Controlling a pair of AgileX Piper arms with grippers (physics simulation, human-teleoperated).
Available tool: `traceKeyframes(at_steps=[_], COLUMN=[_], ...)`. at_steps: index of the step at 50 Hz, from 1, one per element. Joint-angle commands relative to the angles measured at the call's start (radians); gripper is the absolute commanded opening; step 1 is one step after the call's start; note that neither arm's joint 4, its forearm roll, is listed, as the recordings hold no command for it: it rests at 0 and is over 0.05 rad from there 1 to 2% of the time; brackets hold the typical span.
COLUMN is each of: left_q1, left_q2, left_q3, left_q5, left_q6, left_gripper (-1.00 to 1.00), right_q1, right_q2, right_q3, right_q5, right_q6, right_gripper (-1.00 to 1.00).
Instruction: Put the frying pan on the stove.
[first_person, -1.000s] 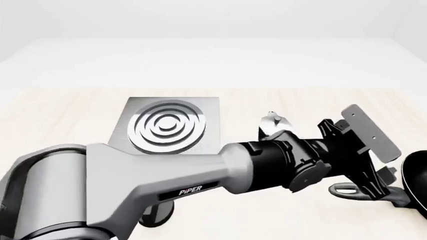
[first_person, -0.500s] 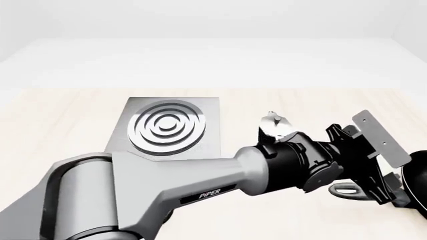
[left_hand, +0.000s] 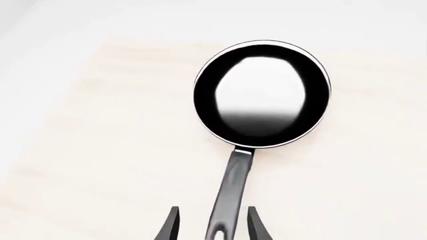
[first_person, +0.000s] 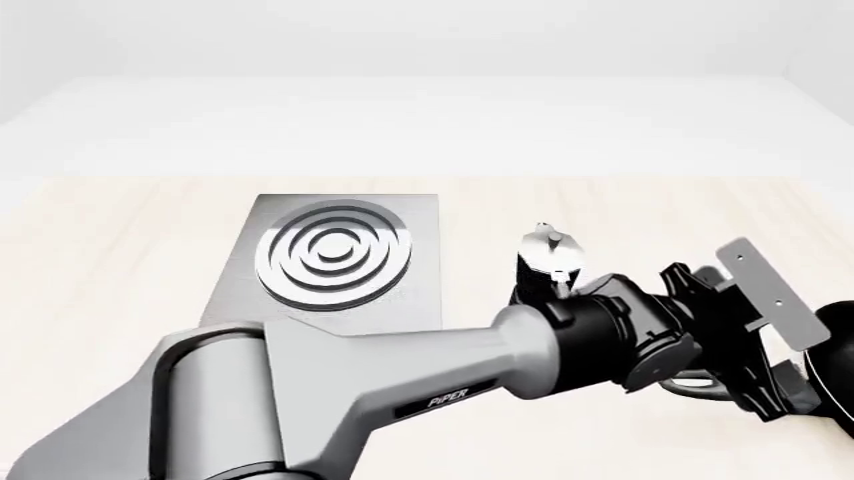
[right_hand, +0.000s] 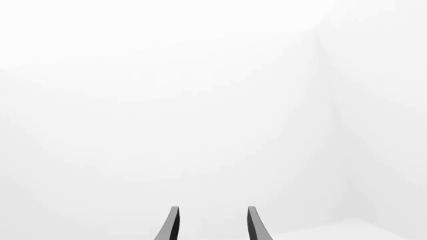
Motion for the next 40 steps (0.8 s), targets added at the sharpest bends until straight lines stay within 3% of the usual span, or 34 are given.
traceKeyframes(at_steps=[1, 40], left_q1=[-0.005, -0.013], left_q2=[0.042, 0.174], left_q3=[-0.051, -0.204], left_q5=[0.034, 0.154], left_q6=[0.000, -0.009], left_gripper=[1.00, 1.00], right_q1=[0.001, -0.005], right_q2=[0.000, 0.000], right_q3=[-0.025, -0.026], right_q5=[0.020, 0.014], right_q6=[0.002, 0.014], right_gripper=[1.00, 1.00])
